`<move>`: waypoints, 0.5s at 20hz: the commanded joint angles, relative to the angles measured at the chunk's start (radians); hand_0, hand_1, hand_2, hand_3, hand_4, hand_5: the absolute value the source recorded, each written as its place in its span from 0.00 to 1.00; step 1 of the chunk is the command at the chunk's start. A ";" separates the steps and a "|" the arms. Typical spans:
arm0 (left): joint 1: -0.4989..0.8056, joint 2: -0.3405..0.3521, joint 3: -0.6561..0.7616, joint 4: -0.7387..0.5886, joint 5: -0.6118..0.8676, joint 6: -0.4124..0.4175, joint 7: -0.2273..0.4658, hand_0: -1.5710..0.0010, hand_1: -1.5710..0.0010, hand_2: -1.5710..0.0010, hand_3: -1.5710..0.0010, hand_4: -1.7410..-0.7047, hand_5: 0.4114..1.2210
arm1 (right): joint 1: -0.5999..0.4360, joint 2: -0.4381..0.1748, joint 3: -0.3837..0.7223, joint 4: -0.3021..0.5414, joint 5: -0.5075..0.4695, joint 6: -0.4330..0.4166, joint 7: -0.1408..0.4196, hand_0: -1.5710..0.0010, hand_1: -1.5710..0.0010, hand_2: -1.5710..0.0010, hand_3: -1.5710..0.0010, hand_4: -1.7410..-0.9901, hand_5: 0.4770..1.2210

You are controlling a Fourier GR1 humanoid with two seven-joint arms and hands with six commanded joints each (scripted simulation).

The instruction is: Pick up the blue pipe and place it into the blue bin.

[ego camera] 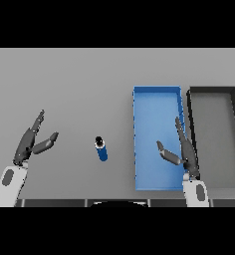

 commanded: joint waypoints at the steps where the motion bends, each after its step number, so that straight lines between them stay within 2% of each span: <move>1: 0.013 0.006 -0.001 -0.006 0.004 -0.011 -0.012 1.00 1.00 1.00 1.00 0.75 0.23 | 0.001 -0.003 -0.003 -0.008 -0.006 0.003 0.005 1.00 1.00 1.00 1.00 0.71 0.20; 4: 0.040 0.041 -0.016 -0.054 0.035 -0.087 -0.038 1.00 1.00 1.00 1.00 0.74 0.21 | 0.005 -0.011 0.002 0.000 0.001 0.010 0.017 1.00 1.00 1.00 1.00 0.73 0.19; 6: 0.062 0.082 -0.041 -0.094 0.034 -0.139 -0.025 1.00 1.00 1.00 1.00 0.71 0.19 | -0.002 -0.010 0.006 -0.006 0.006 0.008 0.013 1.00 1.00 1.00 1.00 0.75 0.19; 9: 0.083 0.069 -0.113 -0.134 0.005 -0.185 0.000 1.00 1.00 1.00 1.00 0.65 0.14 | 0.002 -0.013 0.004 0.001 0.003 0.013 0.005 1.00 1.00 1.00 1.00 0.75 0.19; 10: 0.079 0.053 -0.141 -0.139 -0.002 -0.201 0.020 1.00 1.00 1.00 1.00 0.62 0.12 | -0.007 -0.013 0.002 0.014 0.005 0.011 0.018 1.00 1.00 1.00 1.00 0.76 0.19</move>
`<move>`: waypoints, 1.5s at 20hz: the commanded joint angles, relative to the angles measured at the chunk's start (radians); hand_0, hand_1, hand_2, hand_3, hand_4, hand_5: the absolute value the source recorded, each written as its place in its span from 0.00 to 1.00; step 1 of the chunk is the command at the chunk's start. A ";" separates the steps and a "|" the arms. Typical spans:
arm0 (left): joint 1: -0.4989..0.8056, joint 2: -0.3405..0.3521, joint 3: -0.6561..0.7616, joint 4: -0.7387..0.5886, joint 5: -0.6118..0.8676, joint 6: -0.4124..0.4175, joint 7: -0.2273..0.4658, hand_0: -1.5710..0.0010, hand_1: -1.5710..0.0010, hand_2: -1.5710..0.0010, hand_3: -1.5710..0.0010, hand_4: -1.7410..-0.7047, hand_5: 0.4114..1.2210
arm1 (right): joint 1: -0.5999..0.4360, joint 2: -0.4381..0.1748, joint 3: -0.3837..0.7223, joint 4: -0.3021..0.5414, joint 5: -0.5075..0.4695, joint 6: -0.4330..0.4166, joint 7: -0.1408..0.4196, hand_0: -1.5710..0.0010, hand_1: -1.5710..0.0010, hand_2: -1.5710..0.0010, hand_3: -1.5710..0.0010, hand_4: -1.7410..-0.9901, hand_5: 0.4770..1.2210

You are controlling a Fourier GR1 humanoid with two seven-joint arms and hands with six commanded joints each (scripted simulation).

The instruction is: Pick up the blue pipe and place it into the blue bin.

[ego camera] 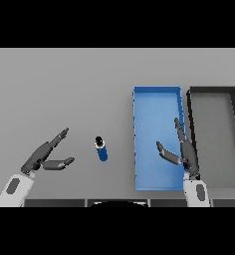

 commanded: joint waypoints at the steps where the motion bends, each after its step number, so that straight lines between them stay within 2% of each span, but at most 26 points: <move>1: 0.005 -0.003 -0.024 -0.029 -0.007 -0.009 0.014 1.00 1.00 1.00 1.00 0.61 0.11 | 0.002 -0.004 -0.001 -0.006 0.005 -0.004 -0.004 1.00 1.00 1.00 1.00 0.77 0.19; 4: -0.013 -0.041 -0.084 -0.041 -0.057 -0.004 0.068 1.00 1.00 1.00 1.00 0.58 0.06 | 0.018 0.004 0.007 -0.032 -0.006 0.006 0.000 1.00 1.00 1.00 1.00 0.74 0.19; 7: -0.025 -0.078 -0.119 -0.031 -0.077 -0.014 0.065 1.00 1.00 1.00 1.00 0.58 0.05 | 0.020 0.010 0.003 -0.027 -0.011 0.003 -0.001 1.00 1.00 1.00 1.00 0.71 0.19; 12: -0.093 -0.218 -0.169 0.069 -0.136 0.027 0.062 1.00 1.00 1.00 1.00 0.57 0.06 | 0.019 0.020 0.009 -0.022 -0.004 0.000 0.020 1.00 1.00 1.00 1.00 0.71 0.20; 16: -0.152 -0.290 -0.176 0.138 -0.146 0.037 0.053 1.00 1.00 1.00 1.00 0.59 0.06 | 0.023 0.011 0.002 -0.030 -0.005 -0.001 0.011 1.00 1.00 1.00 1.00 0.71 0.21; 21: -0.185 -0.330 -0.206 0.215 -0.223 0.072 0.054 1.00 1.00 1.00 1.00 0.67 0.01 | 0.036 0.000 -0.008 -0.047 -0.018 0.005 -0.016 1.00 1.00 1.00 1.00 0.69 0.23; 23: -0.202 -0.373 -0.212 0.235 -0.207 0.062 0.047 1.00 1.00 1.00 1.00 0.64 0.02 | 0.029 0.003 -0.005 -0.033 -0.003 -0.004 0.006 1.00 1.00 1.00 1.00 0.71 0.23; 25: -0.199 -0.391 -0.213 0.249 -0.204 0.064 0.024 1.00 1.00 1.00 1.00 0.61 0.06 | 0.029 -0.004 -0.011 -0.033 -0.011 0.001 -0.002 1.00 1.00 1.00 1.00 0.71 0.23; 27: -0.202 -0.421 -0.195 0.256 -0.161 0.056 0.007 1.00 0.97 0.90 0.92 0.54 0.17 | 0.027 -0.005 -0.013 -0.024 -0.011 0.002 -0.017 1.00 1.00 1.00 1.00 0.70 0.24; 28: -0.200 -0.434 -0.185 0.276 -0.145 0.055 -0.006 0.99 0.90 0.80 0.82 0.48 0.25 | 0.030 0.003 -0.006 -0.031 -0.012 0.003 -0.021 1.00 1.00 1.00 1.00 0.70 0.24; 29: -0.199 -0.448 -0.177 0.284 -0.126 0.050 -0.008 0.92 0.80 0.69 0.66 0.44 0.40 | 0.028 -0.006 -0.013 -0.029 -0.015 0.007 -0.017 1.00 1.00 1.00 1.00 0.69 0.24; 30: -0.195 -0.459 -0.176 0.282 -0.116 0.047 -0.020 0.77 0.65 0.56 0.53 0.36 0.52 | 0.032 -0.006 -0.012 -0.028 -0.019 0.011 -0.021 1.00 1.00 1.00 1.00 0.69 0.24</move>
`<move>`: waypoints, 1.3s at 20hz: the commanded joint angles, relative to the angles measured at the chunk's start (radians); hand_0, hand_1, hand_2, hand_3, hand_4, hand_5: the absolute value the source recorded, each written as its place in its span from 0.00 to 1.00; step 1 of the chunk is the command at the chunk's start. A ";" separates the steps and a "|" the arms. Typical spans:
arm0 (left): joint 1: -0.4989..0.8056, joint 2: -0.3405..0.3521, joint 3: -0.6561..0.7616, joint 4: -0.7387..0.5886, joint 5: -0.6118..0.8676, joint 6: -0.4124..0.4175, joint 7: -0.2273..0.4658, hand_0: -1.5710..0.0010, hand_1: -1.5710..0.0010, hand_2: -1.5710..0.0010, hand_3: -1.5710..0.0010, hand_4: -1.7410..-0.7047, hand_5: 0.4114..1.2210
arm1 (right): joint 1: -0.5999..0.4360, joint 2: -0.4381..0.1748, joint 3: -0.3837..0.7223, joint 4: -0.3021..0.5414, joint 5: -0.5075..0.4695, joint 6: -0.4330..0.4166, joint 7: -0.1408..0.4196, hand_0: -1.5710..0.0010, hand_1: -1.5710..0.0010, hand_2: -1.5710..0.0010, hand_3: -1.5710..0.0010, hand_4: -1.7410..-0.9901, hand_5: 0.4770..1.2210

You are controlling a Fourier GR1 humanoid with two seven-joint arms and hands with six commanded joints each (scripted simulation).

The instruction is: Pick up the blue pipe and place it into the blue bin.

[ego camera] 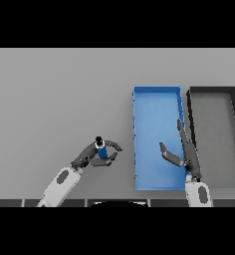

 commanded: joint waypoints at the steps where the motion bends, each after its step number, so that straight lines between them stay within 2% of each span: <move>1: 0.002 -0.006 -0.001 -0.004 -0.005 0.013 0.003 0.62 0.52 0.45 0.42 0.29 0.62 | 0.005 0.001 0.003 0.001 0.006 -0.001 -0.004 1.00 1.00 1.00 1.00 0.69 0.24; 2: 0.002 -0.013 -0.005 -0.003 -0.008 0.015 0.009 0.49 0.42 0.36 0.34 0.24 0.69 | 0.001 0.001 -0.001 0.004 -0.003 0.002 -0.010 1.00 1.00 1.00 1.00 0.69 0.24; 4: 0.007 -0.008 -0.011 -0.021 -0.010 0.006 0.014 0.32 0.27 0.23 0.24 0.16 0.80 | 0.001 0.001 -0.004 0.010 -0.010 0.004 0.003 1.00 1.00 1.00 1.00 0.68 0.25; 6: 0.016 -0.018 -0.035 -0.036 -0.041 0.032 0.000 0.20 0.17 0.15 0.15 0.20 0.87 | -0.014 0.006 -0.003 0.004 -0.009 0.000 0.017 1.00 1.00 1.00 1.00 0.69 0.23; 9: 0.028 -0.033 -0.030 -0.066 -0.067 0.052 -0.037 0.10 0.09 0.08 0.08 0.24 0.94 | -0.018 0.013 0.001 0.016 -0.012 0.004 0.025 1.00 1.00 1.00 1.00 0.69 0.21; 13: 0.012 -0.052 -0.014 -0.127 -0.067 0.050 -0.053 0.04 0.04 0.03 0.03 0.26 0.97 | -0.030 0.014 -0.002 0.014 -0.015 0.001 0.024 1.00 1.00 1.00 1.00 0.68 0.21; 16: -0.021 -0.067 0.002 -0.182 -0.051 0.036 -0.003 0.02 0.02 0.02 0.02 0.26 0.99 | -0.035 0.000 -0.010 0.023 -0.004 -0.003 0.035 1.00 1.00 1.00 1.00 0.70 0.22; 19: -0.047 -0.079 -0.003 -0.228 -0.054 0.010 0.015 0.01 0.01 0.01 0.01 0.27 0.99 | -0.019 0.004 0.006 0.011 0.018 -0.007 0.012 1.00 1.00 1.00 1.00 0.74 0.22; 20: -0.066 -0.089 -0.001 -0.234 -0.053 0.003 0.034 0.01 0.01 0.01 0.01 0.27 0.99 | -0.031 0.000 0.001 0.017 0.017 -0.008 0.033 1.00 1.00 1.00 1.00 0.75 0.22; 22: -0.066 -0.084 -0.002 -0.267 -0.055 -0.014 0.049 0.01 0.00 0.00 0.00 0.26 1.00 | -0.008 0.000 0.000 0.007 0.022 -0.014 0.004 1.00 1.00 1.00 1.00 0.77 0.22; 24: -0.062 -0.096 -0.011 -0.283 -0.067 -0.019 0.093 0.00 0.00 0.00 0.00 0.26 1.00 | -0.020 -0.010 -0.013 0.007 0.007 -0.009 0.020 1.00 1.00 1.00 1.00 0.78 0.22; 26: -0.052 -0.100 -0.009 -0.297 -0.079 -0.022 0.100 0.00 0.00 0.00 0.00 0.26 1.00 | -0.018 -0.008 -0.006 0.011 0.024 -0.018 0.011 1.00 1.00 1.00 1.00 0.79 0.22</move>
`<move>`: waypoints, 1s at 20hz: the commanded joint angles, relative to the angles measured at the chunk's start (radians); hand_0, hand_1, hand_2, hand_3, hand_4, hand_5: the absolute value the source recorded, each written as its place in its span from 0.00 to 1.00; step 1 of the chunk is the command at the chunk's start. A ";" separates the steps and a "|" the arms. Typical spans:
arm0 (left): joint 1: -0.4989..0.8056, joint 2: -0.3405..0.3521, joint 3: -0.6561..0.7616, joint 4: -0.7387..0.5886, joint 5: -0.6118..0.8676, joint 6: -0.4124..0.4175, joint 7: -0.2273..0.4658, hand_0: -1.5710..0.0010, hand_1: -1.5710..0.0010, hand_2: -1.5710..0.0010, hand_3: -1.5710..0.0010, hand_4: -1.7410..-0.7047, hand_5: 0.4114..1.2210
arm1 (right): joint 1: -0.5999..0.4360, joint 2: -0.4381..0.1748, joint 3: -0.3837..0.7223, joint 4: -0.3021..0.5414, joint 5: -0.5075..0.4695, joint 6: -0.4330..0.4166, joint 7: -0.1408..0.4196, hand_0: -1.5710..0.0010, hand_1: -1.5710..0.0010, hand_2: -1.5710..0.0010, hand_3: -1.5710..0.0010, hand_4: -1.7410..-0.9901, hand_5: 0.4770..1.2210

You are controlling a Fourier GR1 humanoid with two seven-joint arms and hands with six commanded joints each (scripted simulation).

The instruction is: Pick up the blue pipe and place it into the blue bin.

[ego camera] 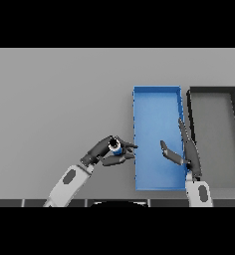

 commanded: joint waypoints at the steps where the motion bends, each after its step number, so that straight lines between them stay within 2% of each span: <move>1: 0.007 -0.001 0.002 -0.002 -0.002 -0.003 0.001 0.00 0.00 0.00 0.00 0.27 1.00 | 0.015 0.001 0.002 -0.016 0.011 -0.011 -0.007 1.00 1.00 1.00 1.00 0.80 0.22; 3: 0.008 0.003 0.016 0.003 0.000 -0.018 0.008 0.00 0.00 0.00 0.00 0.27 1.00 | 0.056 0.004 0.007 -0.064 0.037 -0.037 -0.011 1.00 1.00 1.00 1.00 0.80 0.22; 4: 0.004 -0.010 0.014 0.012 -0.010 -0.017 0.016 0.00 0.00 0.00 0.00 0.27 1.00 | 0.079 0.006 0.010 -0.091 0.052 -0.050 -0.007 1.00 1.00 1.00 1.00 0.77 0.22; 5: 0.006 -0.015 0.016 0.016 -0.016 -0.019 0.011 0.00 0.00 0.00 0.00 0.27 1.00 | 0.100 0.007 0.015 -0.121 0.069 -0.062 0.002 1.00 1.00 1.00 1.00 0.74 0.22; 7: 0.006 -0.016 0.025 0.019 -0.020 -0.031 -0.006 0.00 0.00 0.00 0.00 0.26 1.00 | 0.130 0.007 0.016 -0.168 0.081 -0.073 0.017 1.00 1.00 1.00 1.00 0.74 0.22; 8: 0.007 -0.020 0.027 0.023 -0.018 -0.039 -0.005 0.00 0.00 0.00 0.00 0.26 1.00 | 0.129 0.002 0.013 -0.180 0.071 -0.067 0.009 1.00 1.00 0.99 1.00 0.74 0.22; 10: 0.014 -0.023 0.019 0.009 -0.031 -0.050 -0.005 0.00 0.00 0.00 0.00 0.26 1.00 | 0.130 0.002 0.011 -0.221 -0.078 0.032 -0.034 1.00 0.99 0.96 1.00 0.72 0.22; 13: 0.009 -0.037 0.031 0.011 -0.035 -0.057 0.012 0.00 0.00 0.00 0.00 0.26 1.00 | 0.059 -0.077 0.011 -0.301 -0.277 0.176 0.112 1.00 0.98 0.92 1.00 0.70 0.17; 15: 0.013 -0.036 0.038 0.008 -0.038 -0.068 0.012 0.00 0.00 0.00 0.00 0.26 1.00 | -0.005 -0.134 0.018 -0.360 -0.387 0.237 0.194 1.00 0.99 0.92 1.00 0.68 0.15; 16: 0.014 -0.040 0.044 0.013 -0.035 -0.073 0.014 0.00 0.00 0.00 0.00 0.26 1.00 | -0.046 -0.161 0.030 -0.376 -0.426 0.256 0.256 1.00 0.99 0.93 1.00 0.67 0.13; 18: 0.021 -0.046 0.039 0.010 -0.049 -0.078 0.018 0.00 0.00 0.00 0.00 0.26 1.00 | -0.125 -0.178 0.063 -0.377 -0.455 0.269 0.357 1.00 0.99 0.93 1.00 0.65 0.11; 20: 0.012 -0.049 0.051 0.007 -0.050 -0.083 0.020 0.00 0.00 0.00 0.00 0.26 1.00 | -0.208 -0.201 0.098 -0.379 -0.452 0.285 0.404 1.00 1.00 0.94 1.00 0.63 0.11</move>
